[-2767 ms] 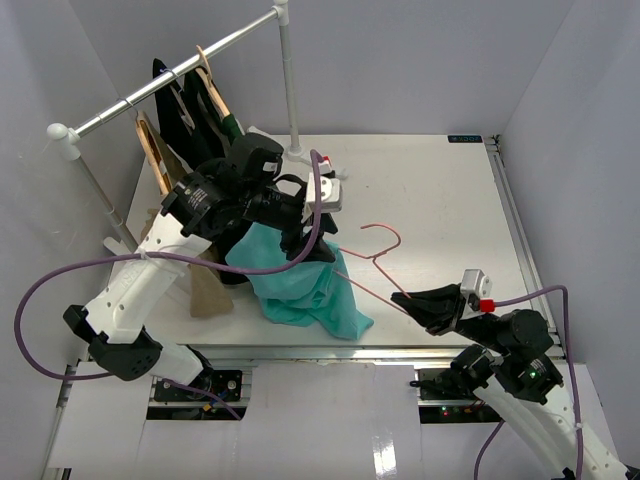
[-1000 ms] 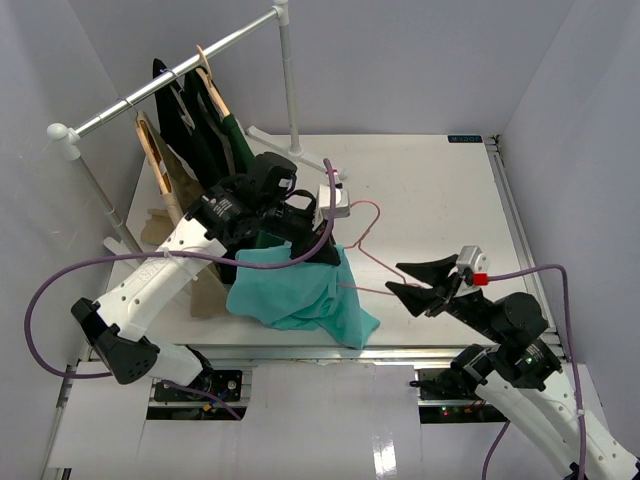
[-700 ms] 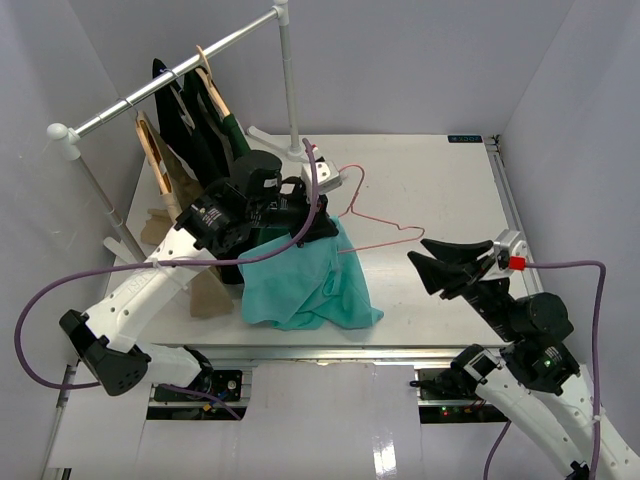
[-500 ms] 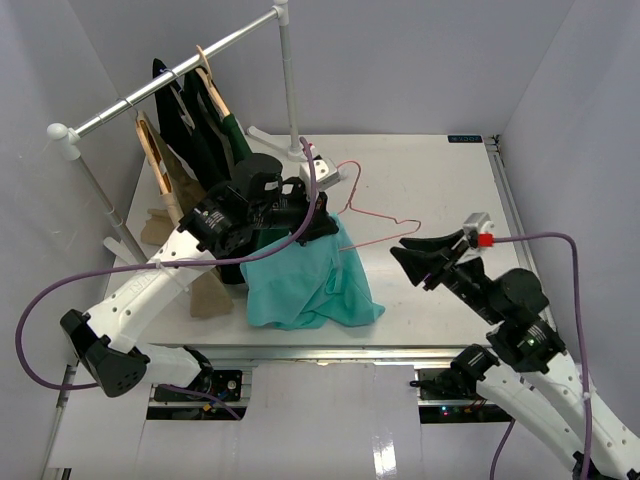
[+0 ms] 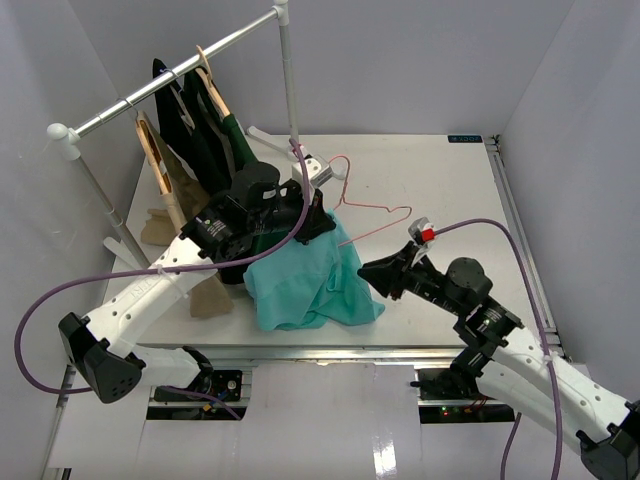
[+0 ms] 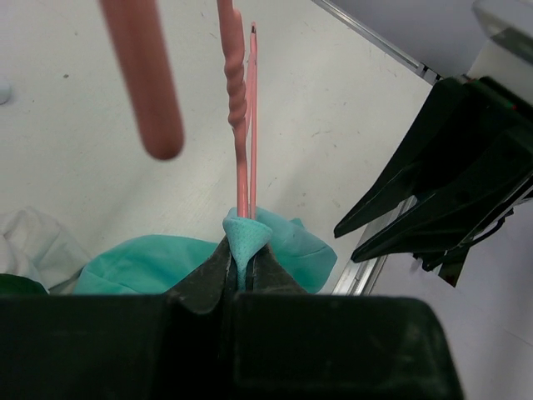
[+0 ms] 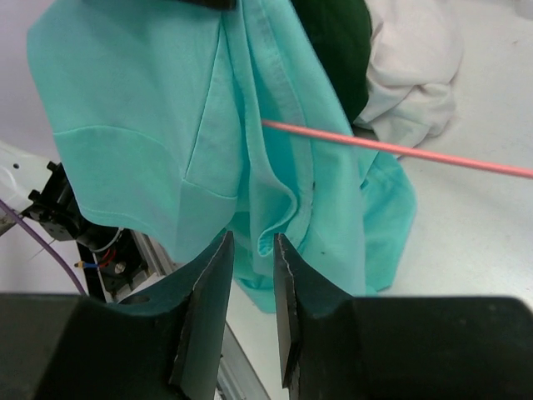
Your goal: Place the t-shirt on the hanger
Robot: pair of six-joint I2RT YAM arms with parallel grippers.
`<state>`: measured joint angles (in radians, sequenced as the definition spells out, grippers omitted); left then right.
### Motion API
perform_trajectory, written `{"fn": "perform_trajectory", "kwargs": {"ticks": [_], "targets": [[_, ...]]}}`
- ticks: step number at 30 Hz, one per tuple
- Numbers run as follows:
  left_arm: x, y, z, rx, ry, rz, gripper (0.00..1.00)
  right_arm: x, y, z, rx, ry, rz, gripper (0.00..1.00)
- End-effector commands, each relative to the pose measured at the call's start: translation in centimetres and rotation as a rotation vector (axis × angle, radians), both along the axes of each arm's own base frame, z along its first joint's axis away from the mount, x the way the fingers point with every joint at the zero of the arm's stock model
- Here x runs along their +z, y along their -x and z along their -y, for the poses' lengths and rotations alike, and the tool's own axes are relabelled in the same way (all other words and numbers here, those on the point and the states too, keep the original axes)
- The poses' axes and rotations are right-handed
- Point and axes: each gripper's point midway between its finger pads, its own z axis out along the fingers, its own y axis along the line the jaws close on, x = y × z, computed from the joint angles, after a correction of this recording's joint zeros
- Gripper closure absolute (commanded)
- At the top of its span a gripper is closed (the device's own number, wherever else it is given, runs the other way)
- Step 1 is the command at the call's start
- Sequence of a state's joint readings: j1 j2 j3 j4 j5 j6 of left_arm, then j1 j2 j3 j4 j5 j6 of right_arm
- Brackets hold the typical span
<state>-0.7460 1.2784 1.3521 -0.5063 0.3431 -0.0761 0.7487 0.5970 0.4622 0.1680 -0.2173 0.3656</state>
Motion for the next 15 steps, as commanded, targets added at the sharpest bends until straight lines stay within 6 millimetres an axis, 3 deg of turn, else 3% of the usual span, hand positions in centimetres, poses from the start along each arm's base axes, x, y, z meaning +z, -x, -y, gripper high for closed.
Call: {"fn": "perform_trajectory", "kwargs": {"ticks": [1,9,15], "targets": [[2.4,-0.3,-0.7,0.052,0.069,0.051,1.00,0.3,0.0,-2.1,0.032,-0.002,0.007,0.67],[2.1,-0.5,-0.7,0.070,0.071,0.038,1.00,-2.6,-1.5,-3.1,-0.111,0.102,-0.055,0.59],[2.4,-0.1,-0.6,0.060,0.089,0.029,1.00,-2.7,-2.7,-3.6,-0.198,0.110,-0.067,0.48]]}}
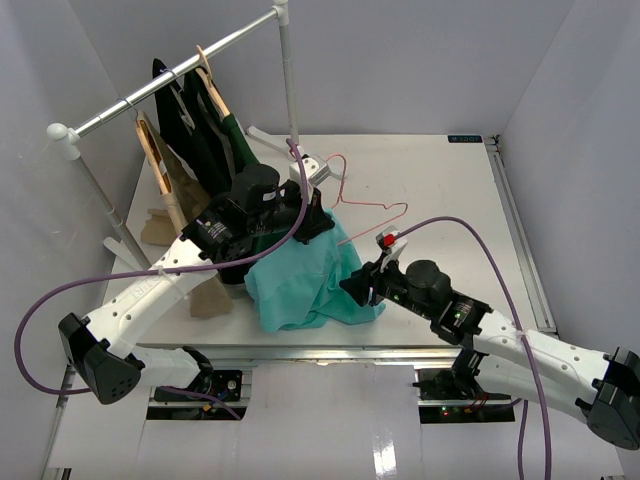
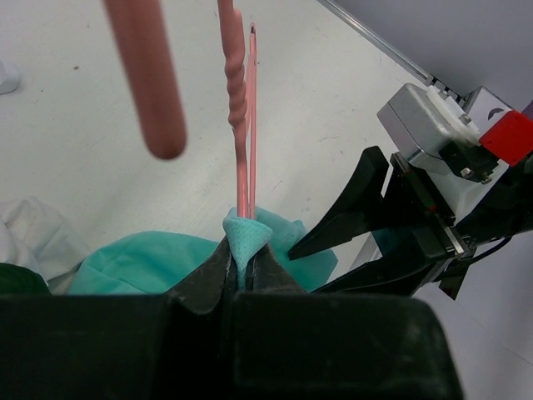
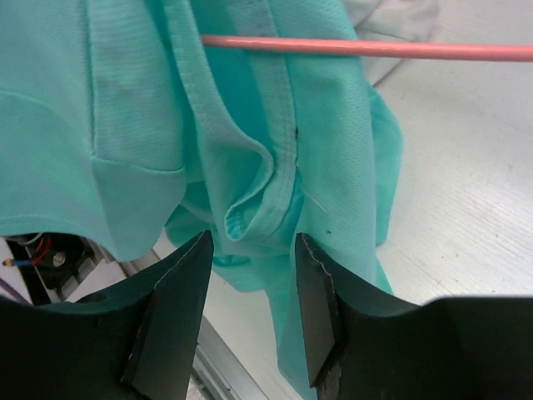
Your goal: Place the t-shirt on the hanger
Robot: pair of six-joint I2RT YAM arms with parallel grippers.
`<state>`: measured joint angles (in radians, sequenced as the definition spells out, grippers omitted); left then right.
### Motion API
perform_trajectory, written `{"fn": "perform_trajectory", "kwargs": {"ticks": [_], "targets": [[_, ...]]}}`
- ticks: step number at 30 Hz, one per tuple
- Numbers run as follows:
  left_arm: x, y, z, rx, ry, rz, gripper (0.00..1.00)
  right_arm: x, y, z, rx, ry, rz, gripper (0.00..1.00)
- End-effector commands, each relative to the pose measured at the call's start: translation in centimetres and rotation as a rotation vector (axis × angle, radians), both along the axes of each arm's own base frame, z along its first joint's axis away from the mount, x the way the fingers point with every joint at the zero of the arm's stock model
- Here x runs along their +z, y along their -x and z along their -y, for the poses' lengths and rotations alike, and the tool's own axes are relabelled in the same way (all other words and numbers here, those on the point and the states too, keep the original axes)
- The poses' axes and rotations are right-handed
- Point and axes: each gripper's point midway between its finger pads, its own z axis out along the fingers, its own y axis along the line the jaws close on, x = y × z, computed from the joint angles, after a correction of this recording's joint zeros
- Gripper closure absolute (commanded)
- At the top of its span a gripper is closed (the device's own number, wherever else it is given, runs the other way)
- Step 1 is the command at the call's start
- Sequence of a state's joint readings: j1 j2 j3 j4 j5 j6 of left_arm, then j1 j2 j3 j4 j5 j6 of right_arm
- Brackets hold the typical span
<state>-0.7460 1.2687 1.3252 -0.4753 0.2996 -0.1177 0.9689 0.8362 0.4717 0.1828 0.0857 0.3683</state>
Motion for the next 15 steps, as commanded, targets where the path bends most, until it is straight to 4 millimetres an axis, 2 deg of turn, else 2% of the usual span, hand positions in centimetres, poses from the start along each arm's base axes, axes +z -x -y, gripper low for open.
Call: {"fn": "perform_trajectory", "kwargs": {"ticks": [1,15], "targets": [[2.7,0.4,-0.3,0.004,0.073,0.041,1.00,3.3,-2.3,-0.6,-0.128,-0.051,0.051,0.48],[3.1,0.4,-0.2,0.007,0.087,0.045,1.00,1.0,-2.9,-2.0,-0.227,0.048,0.022,0.52]]}}
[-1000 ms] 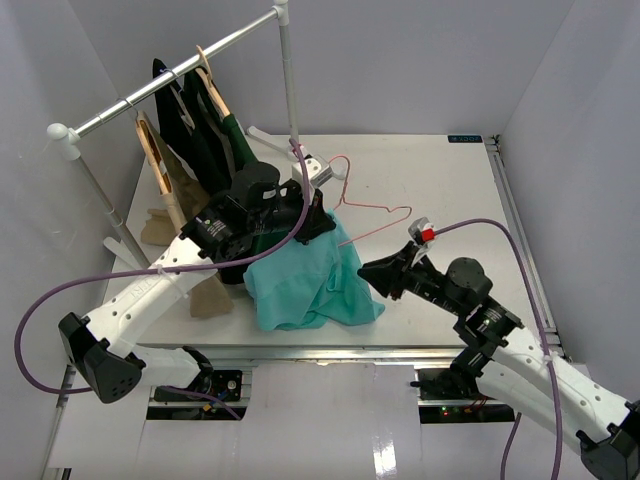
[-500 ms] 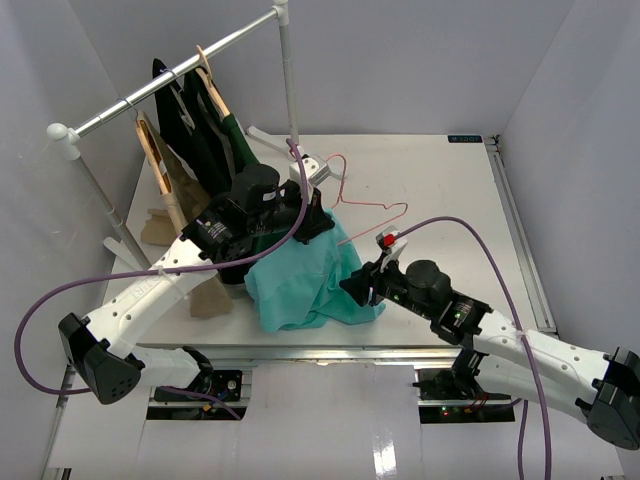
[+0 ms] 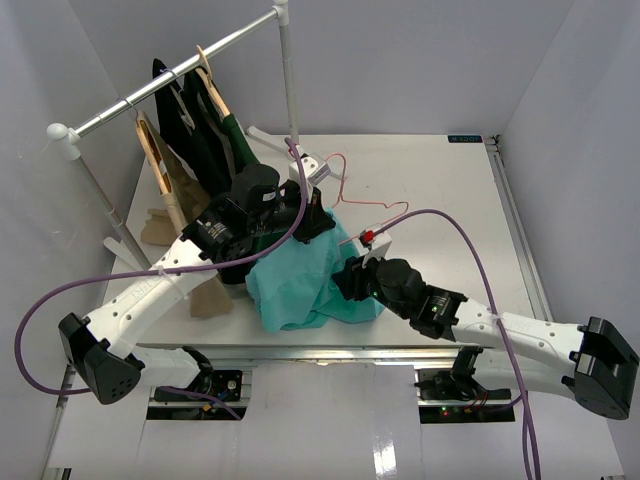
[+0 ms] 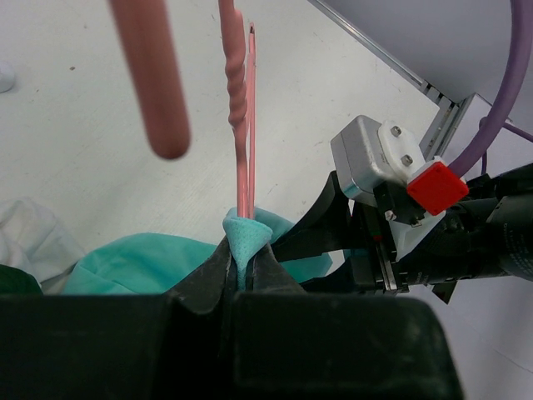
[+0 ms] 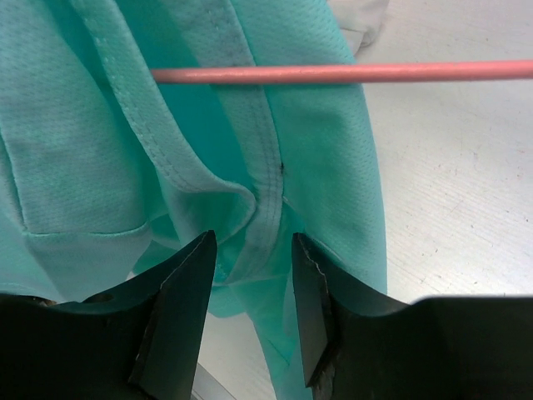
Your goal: Place the t-shirt on the hanger
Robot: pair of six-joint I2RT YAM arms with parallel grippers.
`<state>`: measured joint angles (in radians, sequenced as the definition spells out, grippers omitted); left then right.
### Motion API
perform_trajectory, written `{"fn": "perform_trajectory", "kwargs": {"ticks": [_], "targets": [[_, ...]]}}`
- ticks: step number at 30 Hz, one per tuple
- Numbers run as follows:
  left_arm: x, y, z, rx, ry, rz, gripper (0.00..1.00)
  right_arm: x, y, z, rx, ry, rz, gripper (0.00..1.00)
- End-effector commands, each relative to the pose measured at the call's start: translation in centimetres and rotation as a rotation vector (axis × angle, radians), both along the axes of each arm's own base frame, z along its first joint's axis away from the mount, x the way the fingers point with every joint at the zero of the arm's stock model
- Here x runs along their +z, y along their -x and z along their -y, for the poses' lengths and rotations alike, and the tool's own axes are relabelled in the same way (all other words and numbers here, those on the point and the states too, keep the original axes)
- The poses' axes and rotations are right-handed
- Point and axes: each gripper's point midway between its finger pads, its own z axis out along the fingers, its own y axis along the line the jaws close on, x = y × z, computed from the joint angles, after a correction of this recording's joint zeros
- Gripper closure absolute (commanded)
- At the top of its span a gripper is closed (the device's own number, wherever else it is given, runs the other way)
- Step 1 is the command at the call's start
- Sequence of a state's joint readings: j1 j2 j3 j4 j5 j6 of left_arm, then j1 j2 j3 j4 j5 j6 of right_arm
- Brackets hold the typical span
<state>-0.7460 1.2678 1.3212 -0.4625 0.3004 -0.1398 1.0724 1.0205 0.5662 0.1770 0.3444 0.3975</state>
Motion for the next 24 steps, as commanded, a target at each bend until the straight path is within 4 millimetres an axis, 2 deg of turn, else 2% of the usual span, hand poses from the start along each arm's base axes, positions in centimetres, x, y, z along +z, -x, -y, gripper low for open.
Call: {"fn": "perform_trajectory", "kwargs": {"ticks": [1,17,24], "targets": [[3.0,0.4,-0.5,0.004,0.071,0.060,1.00,2.4,-0.8,-0.5,-0.075,-0.050,0.041,0.53],[3.4,0.3,-0.4,0.020,0.086,0.050,1.00,0.6,-1.4,-0.3,-0.164,0.012,0.032,0.59],[3.7,0.5,-0.4,0.018,0.112,0.056,1.00,0.6,-1.4,-1.4,-0.144,-0.057,0.038,0.60]]}}
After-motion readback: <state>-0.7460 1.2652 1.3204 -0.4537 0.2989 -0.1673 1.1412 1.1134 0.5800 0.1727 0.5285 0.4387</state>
